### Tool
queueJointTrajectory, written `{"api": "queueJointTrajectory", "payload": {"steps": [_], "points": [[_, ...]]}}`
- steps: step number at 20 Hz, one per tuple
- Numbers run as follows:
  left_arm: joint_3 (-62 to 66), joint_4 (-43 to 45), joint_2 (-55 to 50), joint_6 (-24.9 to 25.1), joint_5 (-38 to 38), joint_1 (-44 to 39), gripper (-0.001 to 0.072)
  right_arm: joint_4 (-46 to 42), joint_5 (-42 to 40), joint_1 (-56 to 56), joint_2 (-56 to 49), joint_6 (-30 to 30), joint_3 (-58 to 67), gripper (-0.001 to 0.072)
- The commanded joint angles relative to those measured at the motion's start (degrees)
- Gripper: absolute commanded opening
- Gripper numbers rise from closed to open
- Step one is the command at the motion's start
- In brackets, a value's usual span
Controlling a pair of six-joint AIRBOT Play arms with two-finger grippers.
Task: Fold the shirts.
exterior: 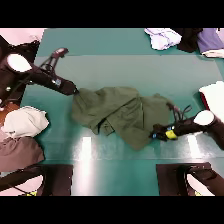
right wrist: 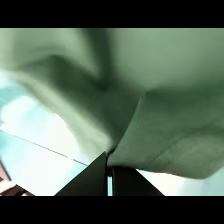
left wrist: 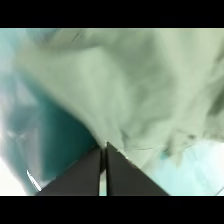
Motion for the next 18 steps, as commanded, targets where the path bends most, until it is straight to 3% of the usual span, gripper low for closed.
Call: {"api": "queueJointTrajectory", "payload": {"steps": [1,7,10,14,18], "points": [[5.22,-0.04,7.80,-1.66,0.13,0.02,0.0033,0.02,2.03,-0.46,5.27,0.22,13.49,0.0018],[22.21,-0.02,21.22,-4.33,0.07,0.02,0.0033,0.07,6.16,-20.33,17.22,0.50,36.20,0.0018],[30.95,-0.02,24.72,-6.10,-0.66,0.02,0.0032,0.26,10.86,-32.02,19.65,-2.10,43.76,0.0018],[42.62,-0.09,25.42,-9.86,-2.40,0.02,0.0032,0.24,15.89,-40.30,17.84,-3.65,53.29,0.0018],[44.46,0.24,25.42,-10.84,-3.52,0.02,0.0032,0.20,23.28,-41.07,9.29,-2.54,65.48,0.0018]]}}
